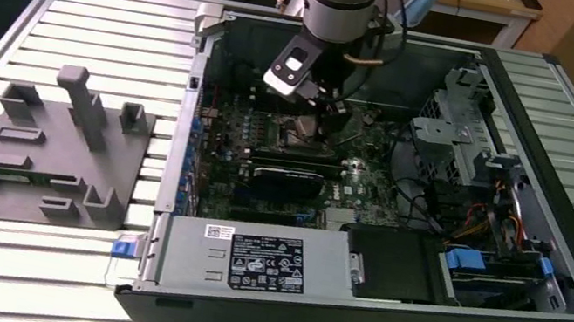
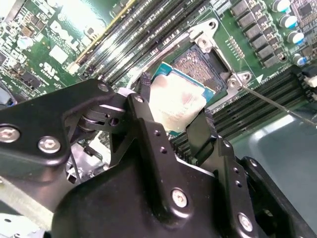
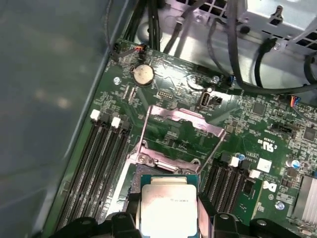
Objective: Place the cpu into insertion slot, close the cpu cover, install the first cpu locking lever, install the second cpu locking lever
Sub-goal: 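Place the cpu into insertion slot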
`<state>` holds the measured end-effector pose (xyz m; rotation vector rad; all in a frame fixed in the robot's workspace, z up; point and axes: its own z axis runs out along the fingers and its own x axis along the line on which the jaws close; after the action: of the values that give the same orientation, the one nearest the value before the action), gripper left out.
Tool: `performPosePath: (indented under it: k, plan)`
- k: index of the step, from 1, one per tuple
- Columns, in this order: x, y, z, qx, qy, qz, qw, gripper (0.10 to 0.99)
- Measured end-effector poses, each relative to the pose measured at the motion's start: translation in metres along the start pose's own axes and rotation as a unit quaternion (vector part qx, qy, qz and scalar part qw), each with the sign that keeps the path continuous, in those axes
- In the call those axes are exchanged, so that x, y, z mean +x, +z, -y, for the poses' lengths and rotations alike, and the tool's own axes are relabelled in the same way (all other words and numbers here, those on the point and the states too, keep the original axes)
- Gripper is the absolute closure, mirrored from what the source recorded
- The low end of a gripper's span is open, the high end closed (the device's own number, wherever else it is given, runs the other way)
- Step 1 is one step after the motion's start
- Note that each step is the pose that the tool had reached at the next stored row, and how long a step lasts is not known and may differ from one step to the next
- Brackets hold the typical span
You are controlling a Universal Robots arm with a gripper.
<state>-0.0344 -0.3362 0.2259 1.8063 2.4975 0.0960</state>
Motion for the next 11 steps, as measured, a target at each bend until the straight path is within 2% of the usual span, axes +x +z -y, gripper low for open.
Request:
performPosePath:
  k: [5, 8, 11]
  plan:
    - [0.0001, 0.0011, 0.0002, 0.0005, 0.042, 0.0036, 0.9991, 0.545]
    - [0.0019, 0.0016, 0.0004, 0.0007, 0.052, 0.0045, 0.9986, 0.545]
    - [0.0022, 0.0027, 0.0005, 0.0008, 0.072, 0.0061, 0.9974, 0.545]
